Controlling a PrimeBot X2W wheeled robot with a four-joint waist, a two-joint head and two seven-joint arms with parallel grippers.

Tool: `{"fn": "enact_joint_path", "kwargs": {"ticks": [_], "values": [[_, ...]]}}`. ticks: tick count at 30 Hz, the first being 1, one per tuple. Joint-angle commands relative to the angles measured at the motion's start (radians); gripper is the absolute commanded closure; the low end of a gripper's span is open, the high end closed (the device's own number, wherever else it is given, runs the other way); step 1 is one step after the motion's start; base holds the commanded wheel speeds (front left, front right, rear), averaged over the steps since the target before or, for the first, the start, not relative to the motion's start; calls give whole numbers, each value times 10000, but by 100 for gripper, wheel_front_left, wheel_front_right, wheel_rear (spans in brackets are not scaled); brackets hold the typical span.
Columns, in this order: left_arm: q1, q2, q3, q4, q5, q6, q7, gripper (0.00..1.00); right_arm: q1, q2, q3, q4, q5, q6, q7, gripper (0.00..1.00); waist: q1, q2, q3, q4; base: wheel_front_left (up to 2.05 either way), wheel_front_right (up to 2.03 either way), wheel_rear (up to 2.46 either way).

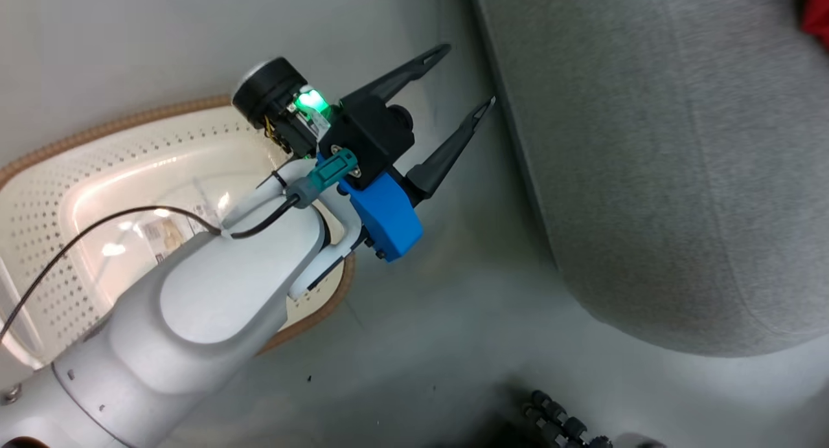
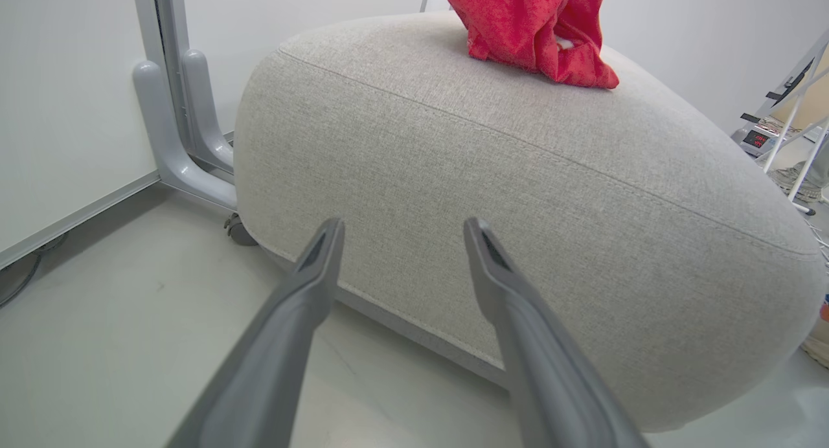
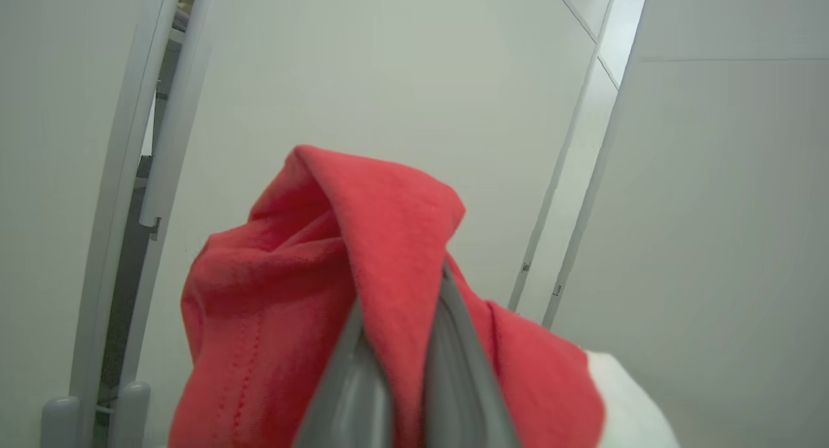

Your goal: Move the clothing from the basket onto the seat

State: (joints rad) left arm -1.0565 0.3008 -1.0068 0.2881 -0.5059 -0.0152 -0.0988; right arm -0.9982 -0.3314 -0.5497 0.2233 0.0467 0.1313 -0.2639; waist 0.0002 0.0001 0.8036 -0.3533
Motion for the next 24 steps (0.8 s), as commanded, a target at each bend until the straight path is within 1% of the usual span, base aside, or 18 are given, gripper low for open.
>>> {"fn": "enact_joint_path", "kwargs": {"ticks": [1,3,5,13,17,20,21,22,23,24], "values": [[-161,106,37,-145,76,44,8,0,-140,-175,-119,286,-44,-11,-7,100,-2,-1,509,276,0,0,0],[-216,221,74,-287,101,120,20,0,-94,-310,-185,745,-138,-11,-7,100,-2,-1,653,331,0,0,0],[-260,283,88,-413,144,151,33,0,2,-304,-208,1179,-211,-11,-8,100,-2,-1,744,378,0,0,0],[-290,372,102,-669,157,296,36,0,447,154,-304,2672,-404,-11,-7,100,-2,-1,872,477,0,0,0],[-242,384,60,-675,129,322,32,0,668,346,-346,3042,-457,-11,-6,100,-2,-1,850,479,0,0,0],[-201,396,43,-624,81,320,-13,0,839,449,-357,3068,-485,-11,-6,100,-2,-1,745,473,0,0,0],[-179,397,46,-604,69,330,-40,0,881,481,-379,3022,-475,-11,-6,98,-2,-1,686,466,0,0,0],[-156,390,49,-580,44,338,-66,0,932,498,-382,2952,-478,-11,-6,64,-2,-1,624,459,0,0,0],[-124,374,47,-554,16,342,-85,0,1015,519,-367,2874,-484,-11,-6,25,-2,-1,552,455,0,0,0],[-99,354,42,-523,-5,344,-132,0,1093,553,-365,2771,-470,-11,-6,0,-2,-1,469,453,0,0,0]]}}
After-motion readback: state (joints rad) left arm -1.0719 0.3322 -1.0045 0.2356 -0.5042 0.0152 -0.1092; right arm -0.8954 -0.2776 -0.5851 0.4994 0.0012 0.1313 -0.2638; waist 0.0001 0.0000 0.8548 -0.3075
